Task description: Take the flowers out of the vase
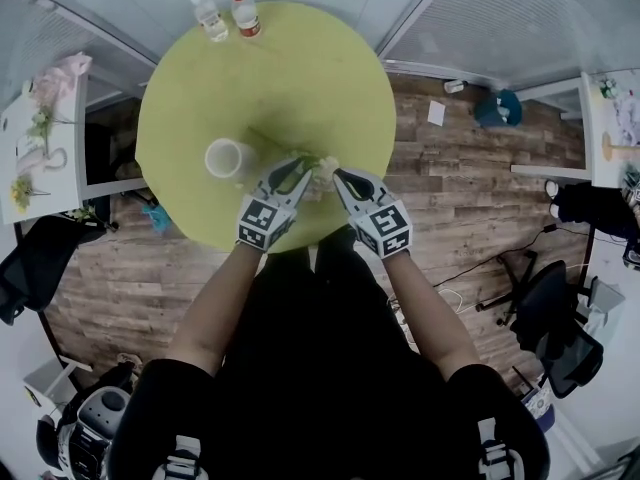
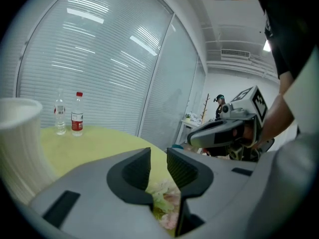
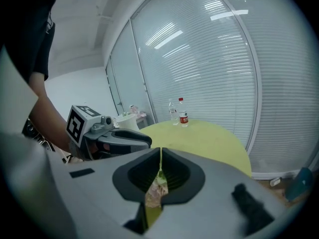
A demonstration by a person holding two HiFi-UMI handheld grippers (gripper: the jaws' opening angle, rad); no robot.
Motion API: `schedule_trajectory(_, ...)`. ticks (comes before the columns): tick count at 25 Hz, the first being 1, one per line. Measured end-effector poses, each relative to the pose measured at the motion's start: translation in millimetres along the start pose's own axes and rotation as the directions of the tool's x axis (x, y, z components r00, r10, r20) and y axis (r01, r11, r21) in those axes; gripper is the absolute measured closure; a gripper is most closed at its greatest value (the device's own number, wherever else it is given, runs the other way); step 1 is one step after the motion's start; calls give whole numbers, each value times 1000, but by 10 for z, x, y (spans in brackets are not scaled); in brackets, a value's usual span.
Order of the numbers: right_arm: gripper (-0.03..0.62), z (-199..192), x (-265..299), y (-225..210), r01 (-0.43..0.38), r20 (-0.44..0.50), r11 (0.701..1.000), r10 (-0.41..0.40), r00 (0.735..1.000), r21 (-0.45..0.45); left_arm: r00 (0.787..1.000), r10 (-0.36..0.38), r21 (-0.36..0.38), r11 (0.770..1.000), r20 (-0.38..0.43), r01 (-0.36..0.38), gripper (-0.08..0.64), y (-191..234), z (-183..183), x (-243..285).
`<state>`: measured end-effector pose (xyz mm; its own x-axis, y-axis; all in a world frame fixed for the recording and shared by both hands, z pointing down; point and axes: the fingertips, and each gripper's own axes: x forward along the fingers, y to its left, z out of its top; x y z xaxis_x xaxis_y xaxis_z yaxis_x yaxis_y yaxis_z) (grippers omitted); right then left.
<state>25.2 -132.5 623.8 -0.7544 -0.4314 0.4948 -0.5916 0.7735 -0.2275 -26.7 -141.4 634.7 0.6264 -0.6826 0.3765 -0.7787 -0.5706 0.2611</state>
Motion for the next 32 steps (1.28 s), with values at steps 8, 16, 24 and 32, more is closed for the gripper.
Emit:
schedule_trajectory(8, 572, 511, -238, 126, -21, 80, 999, 25, 996, -46, 994, -20, 67, 998, 108, 13, 468, -154, 662, -289)
schedule_trajectory(16, 572, 1144, -603, 332, -44, 185, 995, 61, 981, -94, 982, -35, 111, 994, 186, 14, 468, -375, 1290, -668)
schedule_trajectory(24, 572, 1680, -878, 587, -82, 301, 989, 117, 946, -126, 971, -36, 144, 990, 236, 1, 493, -607, 1805, -949)
schedule_trajectory(32, 572, 1856, -990, 660, -85, 323, 981, 139, 936, -175, 962, -57, 159, 987, 268, 14, 548, -750, 2053, -1106)
